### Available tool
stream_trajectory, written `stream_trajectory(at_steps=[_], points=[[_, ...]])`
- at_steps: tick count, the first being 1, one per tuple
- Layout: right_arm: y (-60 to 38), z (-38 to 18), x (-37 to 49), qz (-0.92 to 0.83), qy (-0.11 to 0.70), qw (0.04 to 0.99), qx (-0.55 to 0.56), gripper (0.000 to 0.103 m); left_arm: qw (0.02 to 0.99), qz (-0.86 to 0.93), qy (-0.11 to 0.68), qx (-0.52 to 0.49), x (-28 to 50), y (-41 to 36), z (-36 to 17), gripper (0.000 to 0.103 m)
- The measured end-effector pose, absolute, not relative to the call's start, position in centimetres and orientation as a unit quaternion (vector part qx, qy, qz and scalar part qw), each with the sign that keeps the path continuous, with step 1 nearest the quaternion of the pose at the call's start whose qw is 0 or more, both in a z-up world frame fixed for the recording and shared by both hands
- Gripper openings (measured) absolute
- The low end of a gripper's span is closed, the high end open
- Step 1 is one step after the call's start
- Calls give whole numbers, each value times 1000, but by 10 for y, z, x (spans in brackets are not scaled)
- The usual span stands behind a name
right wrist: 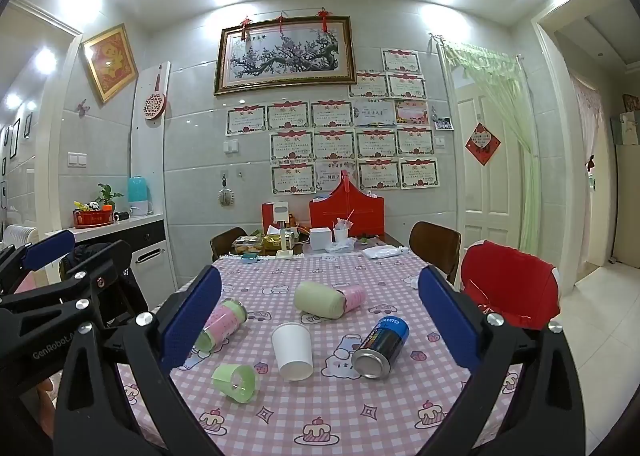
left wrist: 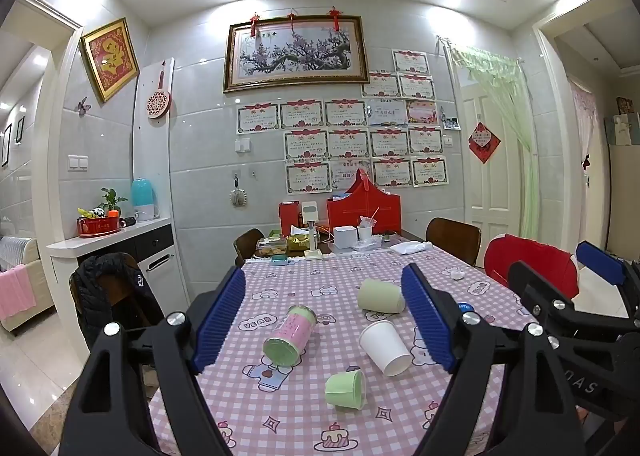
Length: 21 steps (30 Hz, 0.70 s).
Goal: Flip cup upside down
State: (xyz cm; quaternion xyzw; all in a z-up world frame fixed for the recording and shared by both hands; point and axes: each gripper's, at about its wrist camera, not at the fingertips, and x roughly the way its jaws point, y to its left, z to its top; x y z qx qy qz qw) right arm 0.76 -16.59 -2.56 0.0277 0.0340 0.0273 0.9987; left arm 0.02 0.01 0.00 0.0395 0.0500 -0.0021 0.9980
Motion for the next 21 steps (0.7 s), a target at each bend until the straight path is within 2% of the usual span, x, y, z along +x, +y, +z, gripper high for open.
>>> stream_trajectory(at_steps=[21], points=[[-167, -28, 9, 27, 37, 999, 28, 95, 998, -2, 51, 40, 0, 0, 0, 79]])
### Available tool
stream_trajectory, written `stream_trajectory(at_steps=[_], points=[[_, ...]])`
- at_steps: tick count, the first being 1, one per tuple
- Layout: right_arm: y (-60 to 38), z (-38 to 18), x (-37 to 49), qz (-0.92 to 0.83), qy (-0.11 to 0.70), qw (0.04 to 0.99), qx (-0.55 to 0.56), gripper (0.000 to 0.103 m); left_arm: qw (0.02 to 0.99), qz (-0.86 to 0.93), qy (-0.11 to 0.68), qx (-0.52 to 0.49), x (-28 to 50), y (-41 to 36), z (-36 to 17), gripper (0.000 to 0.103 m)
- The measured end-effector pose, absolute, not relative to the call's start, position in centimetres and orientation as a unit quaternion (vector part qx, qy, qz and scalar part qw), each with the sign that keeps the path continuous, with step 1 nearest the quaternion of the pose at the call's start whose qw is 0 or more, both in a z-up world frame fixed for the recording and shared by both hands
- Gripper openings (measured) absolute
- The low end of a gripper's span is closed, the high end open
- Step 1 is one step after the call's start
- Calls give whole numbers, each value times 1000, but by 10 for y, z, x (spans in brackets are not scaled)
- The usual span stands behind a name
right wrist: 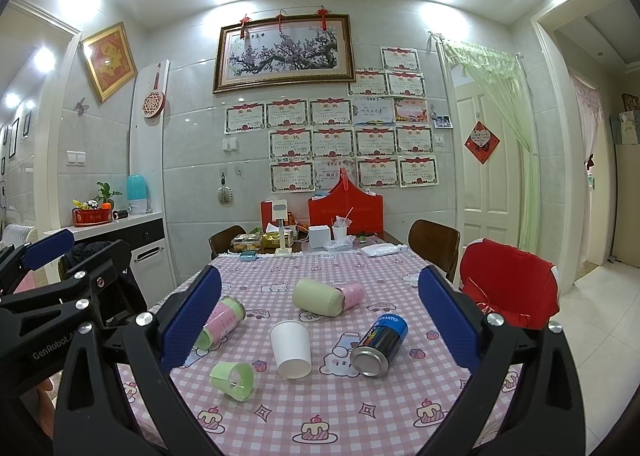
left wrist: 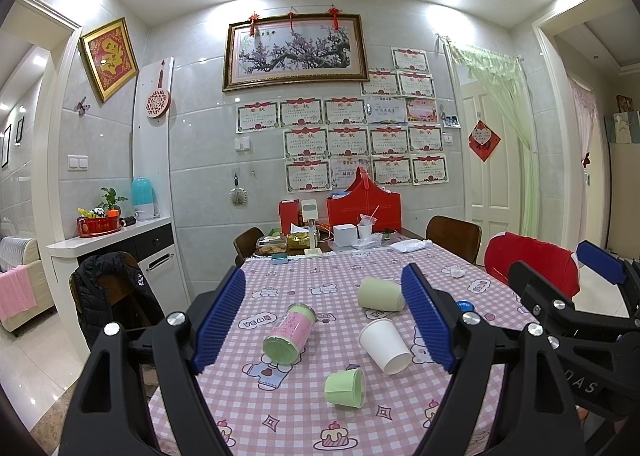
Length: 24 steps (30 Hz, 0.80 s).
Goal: Flip cup upside down
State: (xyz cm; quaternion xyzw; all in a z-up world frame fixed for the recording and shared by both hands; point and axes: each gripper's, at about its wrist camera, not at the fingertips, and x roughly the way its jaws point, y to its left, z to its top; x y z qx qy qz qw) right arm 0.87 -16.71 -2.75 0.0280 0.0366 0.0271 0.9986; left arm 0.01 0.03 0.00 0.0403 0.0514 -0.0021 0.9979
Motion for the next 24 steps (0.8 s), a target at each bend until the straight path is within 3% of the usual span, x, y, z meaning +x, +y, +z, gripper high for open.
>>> stream_trajectory(at_steps=[24], points=[[-167, -30, 8, 26, 38, 999, 28, 95, 998, -2, 52, 41, 0, 0, 0, 79]])
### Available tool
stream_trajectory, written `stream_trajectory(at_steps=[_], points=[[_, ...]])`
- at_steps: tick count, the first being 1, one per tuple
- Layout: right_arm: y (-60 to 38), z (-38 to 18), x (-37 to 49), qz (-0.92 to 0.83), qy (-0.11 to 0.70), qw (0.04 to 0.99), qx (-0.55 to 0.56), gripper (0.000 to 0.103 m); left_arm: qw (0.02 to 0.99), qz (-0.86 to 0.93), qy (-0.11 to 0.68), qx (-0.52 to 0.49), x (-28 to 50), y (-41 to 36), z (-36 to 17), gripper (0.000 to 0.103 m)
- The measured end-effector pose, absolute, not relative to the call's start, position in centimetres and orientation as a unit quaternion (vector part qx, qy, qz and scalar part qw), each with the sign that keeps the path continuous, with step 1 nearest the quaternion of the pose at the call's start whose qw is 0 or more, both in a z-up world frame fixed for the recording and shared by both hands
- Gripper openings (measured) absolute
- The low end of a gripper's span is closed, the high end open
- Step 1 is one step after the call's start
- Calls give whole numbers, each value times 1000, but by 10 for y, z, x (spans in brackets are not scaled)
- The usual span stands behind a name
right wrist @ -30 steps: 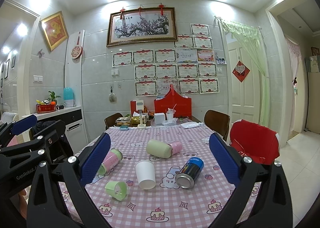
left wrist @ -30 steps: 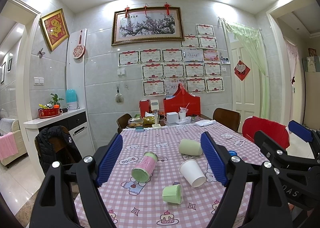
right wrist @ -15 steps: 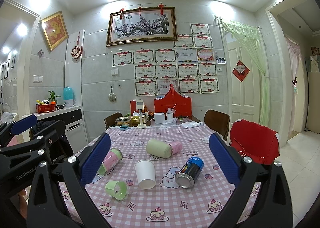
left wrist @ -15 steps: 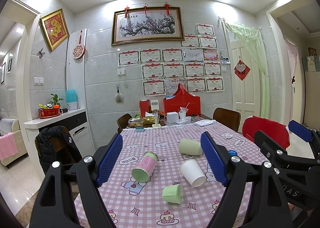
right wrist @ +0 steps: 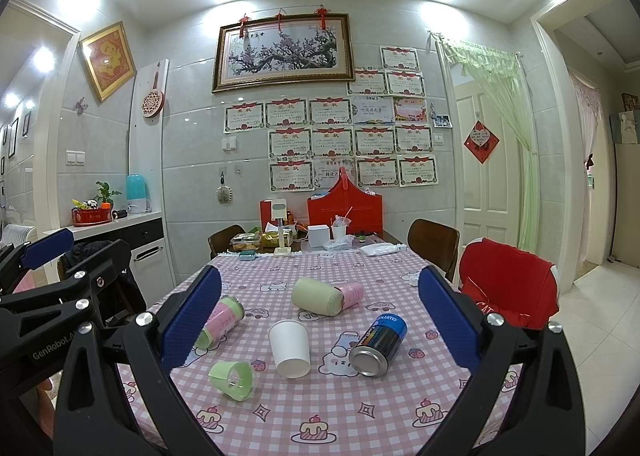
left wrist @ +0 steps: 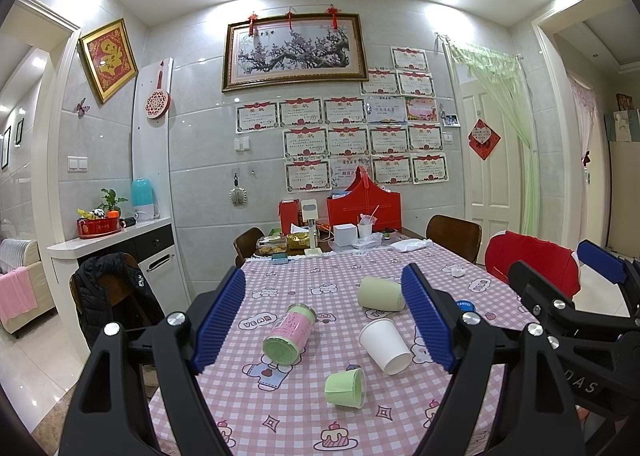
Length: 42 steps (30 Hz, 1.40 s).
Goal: Flip cup upside down
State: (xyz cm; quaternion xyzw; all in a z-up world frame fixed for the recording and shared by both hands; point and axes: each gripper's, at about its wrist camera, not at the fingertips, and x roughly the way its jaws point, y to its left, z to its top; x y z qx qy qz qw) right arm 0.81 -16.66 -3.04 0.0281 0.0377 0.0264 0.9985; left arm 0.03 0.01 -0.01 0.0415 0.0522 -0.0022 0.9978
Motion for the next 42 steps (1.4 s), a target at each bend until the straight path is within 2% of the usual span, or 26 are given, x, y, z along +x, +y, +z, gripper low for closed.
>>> stream_trajectory(at_steps=[13, 21, 34, 42], points=[[-178, -44, 12, 23, 40, 999, 25, 95, 998, -4, 53, 42, 5, -5, -7, 79], [-200, -60, 38, 6, 55, 998, 34, 95, 997, -15, 70, 42, 35, -23, -20, 79], [-247, -84, 82, -30, 105, 992, 68, 95, 988, -43, 137, 63, 110, -71, -53, 79], [-276, -102, 114, -56, 150, 983, 90, 95, 972, -85, 214, 46, 166, -98, -83, 79]])
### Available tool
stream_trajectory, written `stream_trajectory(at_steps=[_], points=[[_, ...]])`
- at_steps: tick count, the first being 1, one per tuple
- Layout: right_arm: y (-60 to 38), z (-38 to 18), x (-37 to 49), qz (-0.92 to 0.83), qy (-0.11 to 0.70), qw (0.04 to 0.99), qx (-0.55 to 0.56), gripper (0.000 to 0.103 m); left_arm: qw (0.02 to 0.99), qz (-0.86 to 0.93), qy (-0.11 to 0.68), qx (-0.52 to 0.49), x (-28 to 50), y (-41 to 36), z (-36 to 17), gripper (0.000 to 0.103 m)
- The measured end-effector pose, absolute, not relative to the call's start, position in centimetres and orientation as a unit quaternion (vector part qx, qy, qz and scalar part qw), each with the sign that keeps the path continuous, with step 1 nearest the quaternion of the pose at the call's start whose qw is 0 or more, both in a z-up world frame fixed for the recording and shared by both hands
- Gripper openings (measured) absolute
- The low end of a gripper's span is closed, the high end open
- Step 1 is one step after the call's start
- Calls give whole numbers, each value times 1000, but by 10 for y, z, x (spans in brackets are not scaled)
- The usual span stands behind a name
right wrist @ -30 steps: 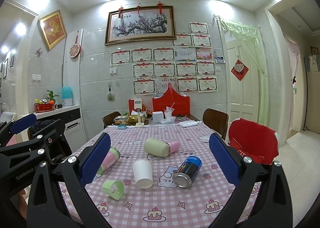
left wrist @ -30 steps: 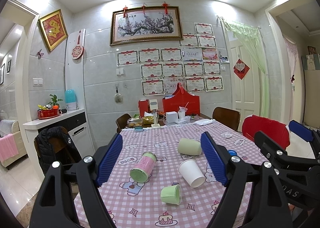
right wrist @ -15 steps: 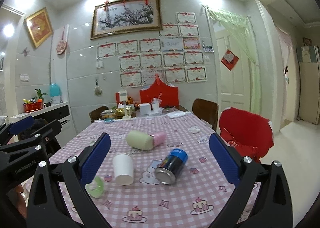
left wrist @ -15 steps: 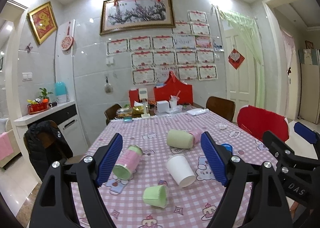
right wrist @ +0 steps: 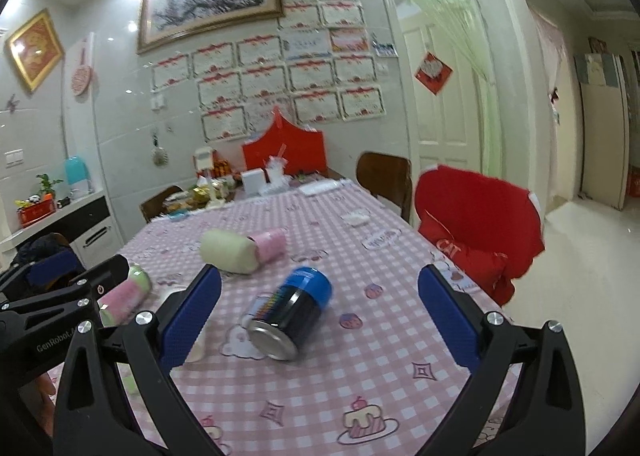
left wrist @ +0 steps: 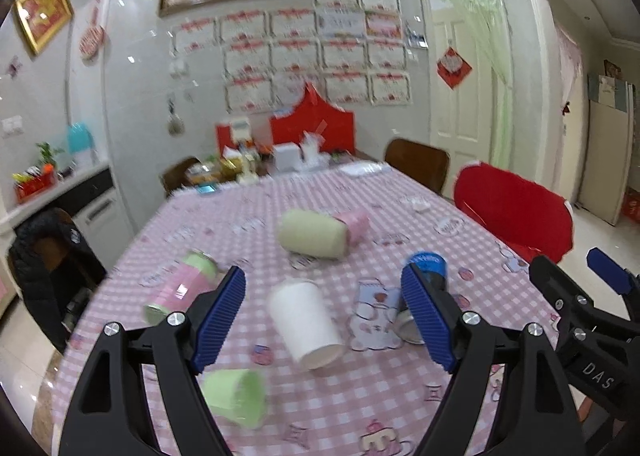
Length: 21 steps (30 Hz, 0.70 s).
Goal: Flip cup upside down
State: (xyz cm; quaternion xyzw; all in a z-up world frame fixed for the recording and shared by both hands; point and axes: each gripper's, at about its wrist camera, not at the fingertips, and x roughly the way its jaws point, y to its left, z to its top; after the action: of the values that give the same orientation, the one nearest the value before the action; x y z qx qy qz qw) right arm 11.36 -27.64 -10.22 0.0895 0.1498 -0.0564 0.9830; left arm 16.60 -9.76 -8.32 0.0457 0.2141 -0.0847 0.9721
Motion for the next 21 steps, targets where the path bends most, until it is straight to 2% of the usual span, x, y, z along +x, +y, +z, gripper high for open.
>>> stream_trajectory(at_steps=[10, 21], points=[[-325, -120, 143, -90, 194, 966, 146, 95, 934, -162, 315, 51, 235, -158, -129, 79], [-342, -135, 167, -93, 223, 958, 155, 95, 894, -197, 396, 67, 279, -201, -168, 79]])
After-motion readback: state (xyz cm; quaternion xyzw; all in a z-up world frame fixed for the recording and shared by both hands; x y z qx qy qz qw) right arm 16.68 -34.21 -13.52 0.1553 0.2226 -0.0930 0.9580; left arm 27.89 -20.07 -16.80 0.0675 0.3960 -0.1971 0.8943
